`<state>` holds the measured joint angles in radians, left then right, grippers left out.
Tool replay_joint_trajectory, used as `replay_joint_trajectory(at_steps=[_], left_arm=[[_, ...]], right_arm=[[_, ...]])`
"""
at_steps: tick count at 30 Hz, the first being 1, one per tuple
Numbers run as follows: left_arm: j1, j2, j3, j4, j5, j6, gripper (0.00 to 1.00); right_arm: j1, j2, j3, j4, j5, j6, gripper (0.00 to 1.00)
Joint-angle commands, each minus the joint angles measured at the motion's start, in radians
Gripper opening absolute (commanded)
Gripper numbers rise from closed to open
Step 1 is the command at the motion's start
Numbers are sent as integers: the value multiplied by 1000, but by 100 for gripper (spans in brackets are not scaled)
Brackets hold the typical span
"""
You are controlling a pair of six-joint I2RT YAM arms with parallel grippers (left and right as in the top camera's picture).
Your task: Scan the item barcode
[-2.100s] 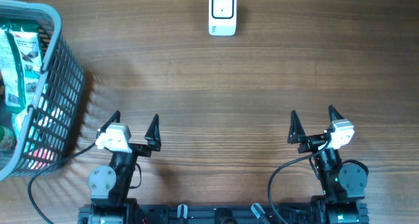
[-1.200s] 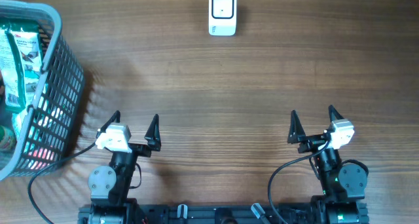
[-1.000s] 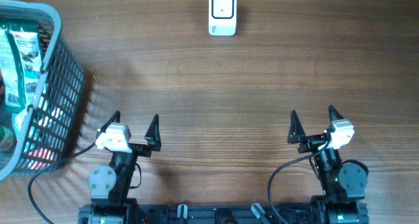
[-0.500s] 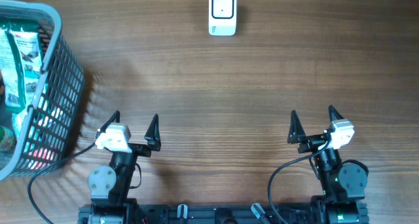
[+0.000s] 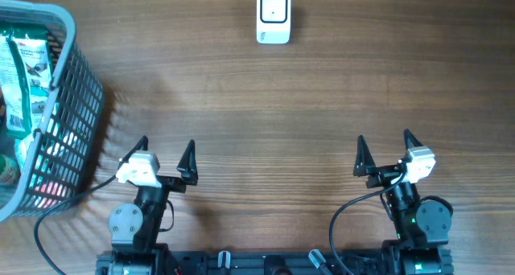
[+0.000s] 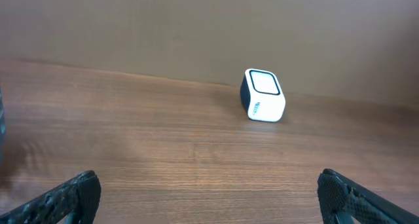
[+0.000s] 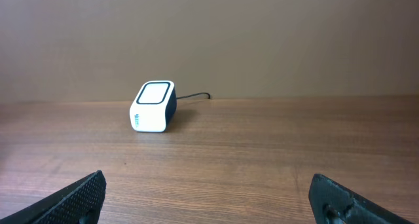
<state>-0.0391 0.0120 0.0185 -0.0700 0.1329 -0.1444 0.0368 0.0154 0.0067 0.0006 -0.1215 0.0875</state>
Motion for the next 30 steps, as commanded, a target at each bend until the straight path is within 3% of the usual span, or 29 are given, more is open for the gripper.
replay_joint_trajectory(at_steps=[1,12,18,25,30], left_arm=[[4,-4,22,-27,50,-47,100],[4,14,261,-287,57,-47,100],[4,60,301,-290,57,-47,100],[4,217,396,-290,48,-42,100],[5,451,649,-347,-24,-16,100]], right_arm=[[5,-8,-2,5,18,-8,100],[5,-8,-2,5,18,-9,100],[5,-8,-2,5,18,-8,100],[5,-8,-2,5,18,-9,100],[5,-8,-2,5,18,-9,100]])
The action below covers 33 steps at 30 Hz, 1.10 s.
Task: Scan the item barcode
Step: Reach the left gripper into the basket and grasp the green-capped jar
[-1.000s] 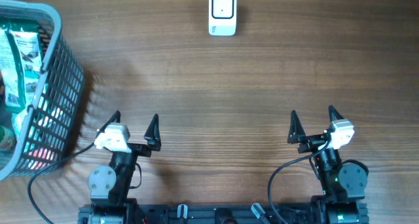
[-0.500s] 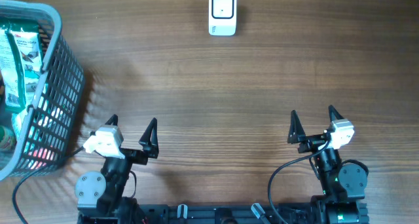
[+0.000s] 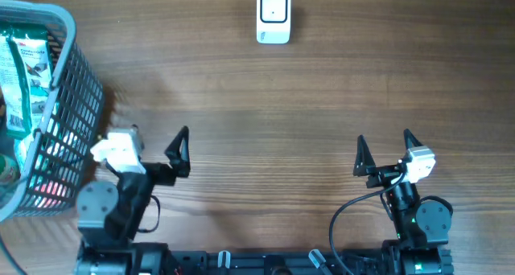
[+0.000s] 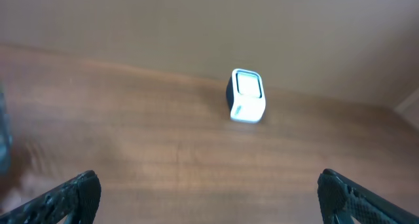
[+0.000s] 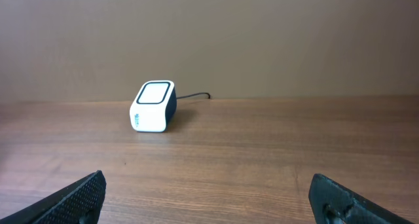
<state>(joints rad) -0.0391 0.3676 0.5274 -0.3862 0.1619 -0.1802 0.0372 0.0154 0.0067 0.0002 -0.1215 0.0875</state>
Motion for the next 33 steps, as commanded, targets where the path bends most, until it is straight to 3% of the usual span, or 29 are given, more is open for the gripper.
replay_joint_trajectory(at_steps=[1,3,8,17,25,28,33], left_arm=[[5,146,202,-61,-62,20,100],[5,215,287,-112,-46,18,100],[5,262,288,-183,24,15,100],[5,262,309,-227,-72,-45,100],[5,395,719,-375,-268,-66,100],[5,521,928,-466,-409,-68,100],[5,642,1116,-518,-631,-91,100]], right_arm=[[5,-8,-2,5,18,-9,100],[5,-8,-2,5,18,-9,100],[5,-8,-2,5,18,-9,100],[5,-8,-2,5,18,-9,100],[5,-8,-2,5,18,-9,100],[5,-8,-2,5,18,-9,100],[5,-8,-2,5,18,-9,100]])
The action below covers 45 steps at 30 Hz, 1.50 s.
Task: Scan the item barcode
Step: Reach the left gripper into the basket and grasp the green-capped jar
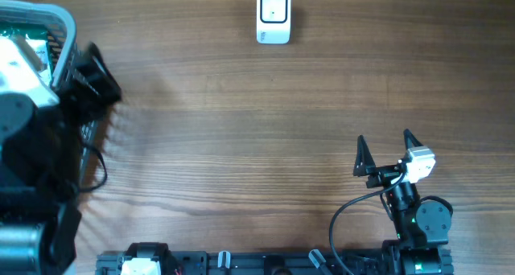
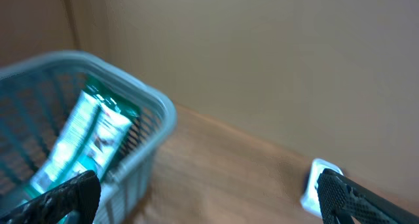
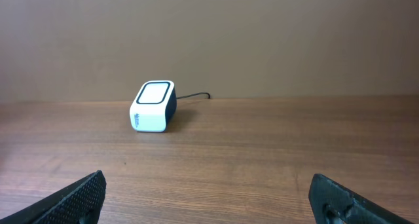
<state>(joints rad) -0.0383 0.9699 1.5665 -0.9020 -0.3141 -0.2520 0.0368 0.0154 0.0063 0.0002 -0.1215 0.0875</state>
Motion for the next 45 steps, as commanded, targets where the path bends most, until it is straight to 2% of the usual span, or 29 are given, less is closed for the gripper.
replay_joint_trajectory(at_steps=[1,4,7,9,11,12,15,17,21,24,25,28,45], left_arm=[[4,51,93,-2,-193,-23,100],[39,68,110,0,-340,-89,100],[219,82,110,-6,-345,-185,100],[340,109,110,-8,-286,-206,100],[471,161,109,-31,-164,-214,100],[535,196,109,-55,-136,-266,100],[692,314,109,-109,-108,-395,100],[748,398,109,-130,-108,-396,100],[761,563,88,-149,-105,-386,100],[798,666,86,-224,-161,-565,100],[810,682,86,-228,-177,-575,100],[848,719,86,-209,-230,-563,100],[907,1061,86,-128,-214,-568,100]], right_arm=[[5,-8,-1,5,18,-8,100],[5,-8,-1,5,18,-9,100],[5,-8,-1,5,18,-9,100],[5,-8,-1,5,18,-9,100],[5,-8,-1,5,18,-8,100],[5,-8,-1,5,18,-8,100],[5,-8,-1,5,18,-9,100],[5,-8,-1,5,18,-9,100],[5,-8,-1,5,18,-9,100],[5,-8,-1,5,18,-9,100],[5,-8,-1,5,18,-9,100],[5,-8,-1,5,18,-9,100],[5,-8,-1,5,18,-9,100]])
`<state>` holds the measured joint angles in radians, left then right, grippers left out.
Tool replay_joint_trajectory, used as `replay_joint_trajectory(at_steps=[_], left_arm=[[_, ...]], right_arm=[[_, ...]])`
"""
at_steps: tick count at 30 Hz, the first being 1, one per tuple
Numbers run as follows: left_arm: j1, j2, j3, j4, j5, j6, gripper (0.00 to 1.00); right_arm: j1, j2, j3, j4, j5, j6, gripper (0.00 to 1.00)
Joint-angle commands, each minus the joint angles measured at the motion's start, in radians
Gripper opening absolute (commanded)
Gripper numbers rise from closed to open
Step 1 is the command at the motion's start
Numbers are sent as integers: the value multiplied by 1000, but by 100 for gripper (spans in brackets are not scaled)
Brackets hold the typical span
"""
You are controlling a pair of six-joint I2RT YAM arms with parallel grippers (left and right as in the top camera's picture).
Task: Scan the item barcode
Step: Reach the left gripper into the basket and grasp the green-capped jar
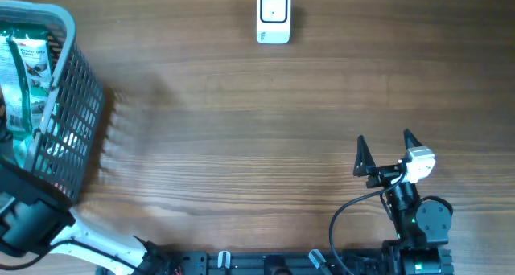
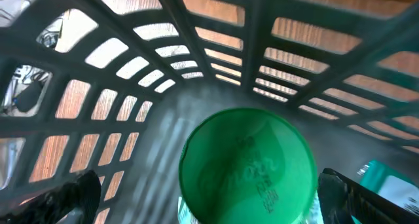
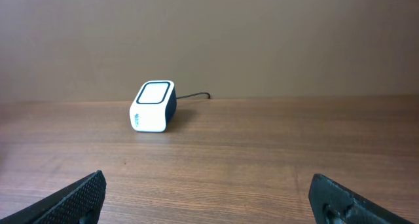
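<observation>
The white barcode scanner [image 1: 273,16] stands at the table's far edge, also visible in the right wrist view [image 3: 153,106]. At the far left is a grey mesh basket [image 1: 76,90] holding a green printed packet [image 1: 24,74]. My left gripper [image 2: 209,196] is down inside the basket and open, its fingertips on either side of a round green lid [image 2: 245,165] without touching it. In the overhead view only the left arm's base link [image 1: 28,223] shows. My right gripper [image 1: 384,150] rests open at the front right, holding nothing.
The basket's lattice walls [image 2: 163,47] close round the left gripper. A teal packet corner [image 2: 386,178] lies right of the lid. The scanner's cable [image 3: 193,95] runs off behind it. Bare wooden table [image 1: 257,130] lies between basket, scanner and right arm.
My left gripper was above the basket's rim with the packet and scanner in sight. It is now low inside the basket, open round the green lid. The right arm has not moved.
Both grippers stood open at the table's front edge, facing the scanner. The left arm was then turned leftward near the basket, then raised over the basket's rim, and now sits inside the basket over a green-lidded item. The right arm stayed still throughout.
</observation>
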<state>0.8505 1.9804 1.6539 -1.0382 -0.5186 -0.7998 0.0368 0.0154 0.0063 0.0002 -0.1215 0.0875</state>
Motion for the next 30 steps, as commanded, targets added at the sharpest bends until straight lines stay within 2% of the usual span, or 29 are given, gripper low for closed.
replay_joint_trajectory(at_steps=[1,9,14,16,19,26,30], left_arm=[[21,64,-1,17,-10,-19,100],[26,185,-1,63,24,-16,99],[26,187,-1,58,23,13,59],[22,183,-1,59,20,59,55],[19,153,0,51,24,63,55],[-40,-58,3,63,318,63,56],[-102,-230,3,63,329,63,57]], right_arm=[[5,-8,-1,5,18,-9,100],[5,-8,-1,5,18,-8,100],[5,-8,-1,5,18,-9,100],[5,-8,-1,5,18,-9,100],[5,-8,-1,5,18,-9,100],[5,-8,-1,5,18,-8,100],[5,-8,-1,5,18,-8,100]])
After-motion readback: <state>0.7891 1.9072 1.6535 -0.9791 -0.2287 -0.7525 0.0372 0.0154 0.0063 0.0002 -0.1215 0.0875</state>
